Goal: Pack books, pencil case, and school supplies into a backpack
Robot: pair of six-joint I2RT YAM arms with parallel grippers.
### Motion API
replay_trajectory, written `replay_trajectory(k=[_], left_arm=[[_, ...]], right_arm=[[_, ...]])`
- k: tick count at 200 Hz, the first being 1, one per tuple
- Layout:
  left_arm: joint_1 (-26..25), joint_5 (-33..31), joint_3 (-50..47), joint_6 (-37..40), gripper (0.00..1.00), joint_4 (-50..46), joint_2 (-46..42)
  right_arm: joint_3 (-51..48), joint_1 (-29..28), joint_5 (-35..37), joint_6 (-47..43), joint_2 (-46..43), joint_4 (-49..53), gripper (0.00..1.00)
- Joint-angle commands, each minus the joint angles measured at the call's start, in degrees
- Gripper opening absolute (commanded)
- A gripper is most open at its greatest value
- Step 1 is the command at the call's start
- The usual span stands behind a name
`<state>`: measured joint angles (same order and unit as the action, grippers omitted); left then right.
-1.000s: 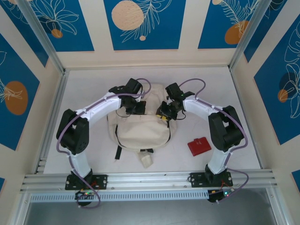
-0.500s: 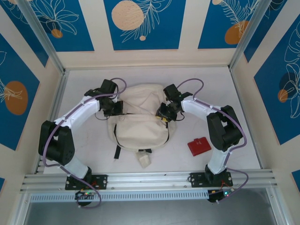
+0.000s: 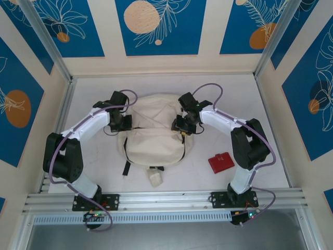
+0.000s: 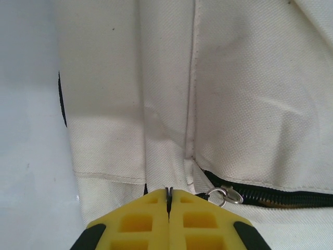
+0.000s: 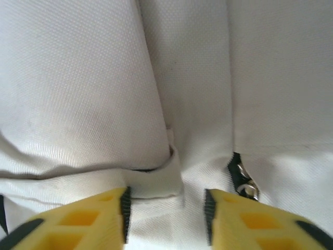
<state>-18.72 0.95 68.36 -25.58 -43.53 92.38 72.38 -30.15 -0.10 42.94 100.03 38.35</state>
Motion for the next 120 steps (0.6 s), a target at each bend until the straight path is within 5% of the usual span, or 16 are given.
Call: replay_trajectory(k=[1,38,69,120], left_arm=[[1.28,-1.21,2.84,-0.27,0.12,-4.61,0.29],[1.23,2.93,7.63,-0.26,0.52,-6.71,-3.6],[1.3,3.25,8.63,-0.43,0.69,-7.09,-7.28],[1.36,2.66,6.65,0.61,0.88,-3.89,-11.79]], right_arm=[[-1.47,0.33,3.72,-1.74,-8.16,3.76,0.52],[-8.34,4.78,10.23,1.93,-16.69,7.94,0.62],[-17.09,10.94,13.61,7.15,-24.4,12.13,0.68],[-32.77,20.1,8.96,12.57,-31.72,9.93,0.72]])
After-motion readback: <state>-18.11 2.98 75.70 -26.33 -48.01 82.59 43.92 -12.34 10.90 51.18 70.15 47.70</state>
